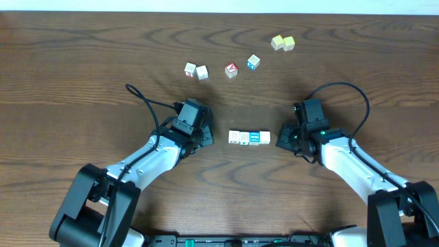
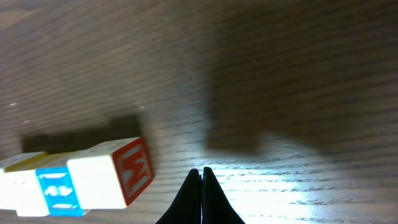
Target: Lift 4 blocks
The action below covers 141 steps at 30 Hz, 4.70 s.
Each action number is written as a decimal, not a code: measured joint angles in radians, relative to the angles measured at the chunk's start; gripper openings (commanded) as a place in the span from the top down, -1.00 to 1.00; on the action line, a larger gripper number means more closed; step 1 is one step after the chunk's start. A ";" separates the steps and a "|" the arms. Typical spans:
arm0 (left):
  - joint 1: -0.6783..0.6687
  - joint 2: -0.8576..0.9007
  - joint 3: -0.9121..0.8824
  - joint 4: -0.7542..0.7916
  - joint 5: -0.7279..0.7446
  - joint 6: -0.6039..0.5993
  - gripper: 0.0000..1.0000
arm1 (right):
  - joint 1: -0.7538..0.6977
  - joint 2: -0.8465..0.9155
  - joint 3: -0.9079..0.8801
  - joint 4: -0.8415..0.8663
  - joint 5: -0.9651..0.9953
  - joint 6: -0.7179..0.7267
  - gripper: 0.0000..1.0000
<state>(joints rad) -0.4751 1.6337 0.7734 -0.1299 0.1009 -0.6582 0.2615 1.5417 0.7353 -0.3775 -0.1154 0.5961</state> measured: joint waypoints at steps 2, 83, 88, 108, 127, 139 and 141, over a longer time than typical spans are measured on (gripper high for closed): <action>0.000 0.000 0.000 0.000 0.002 0.000 0.85 | -0.011 0.002 0.000 0.000 0.000 0.000 0.98; 0.000 0.038 -0.004 0.069 0.188 0.131 0.86 | -0.006 0.002 0.000 0.050 -0.068 -0.005 0.98; 0.000 0.039 -0.004 0.070 0.188 0.130 0.86 | -0.003 0.002 0.000 0.050 -0.068 -0.005 0.97; -0.037 0.074 -0.005 0.143 0.217 0.113 0.86 | -0.003 0.002 -0.005 0.046 -0.068 -0.004 0.98; -0.037 0.074 -0.005 0.143 0.242 0.116 0.85 | -0.003 0.002 -0.031 0.098 -0.119 -0.021 0.98; -0.037 0.074 -0.005 0.143 0.246 0.116 0.86 | -0.003 0.002 -0.089 0.182 -0.136 -0.036 0.98; -0.037 0.074 -0.005 0.143 0.246 0.116 0.86 | -0.003 0.002 -0.090 0.195 -0.145 -0.048 0.98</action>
<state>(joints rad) -0.5125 1.7081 0.7689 0.0135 0.3466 -0.5419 0.2584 1.5436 0.6456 -0.1829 -0.2600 0.5484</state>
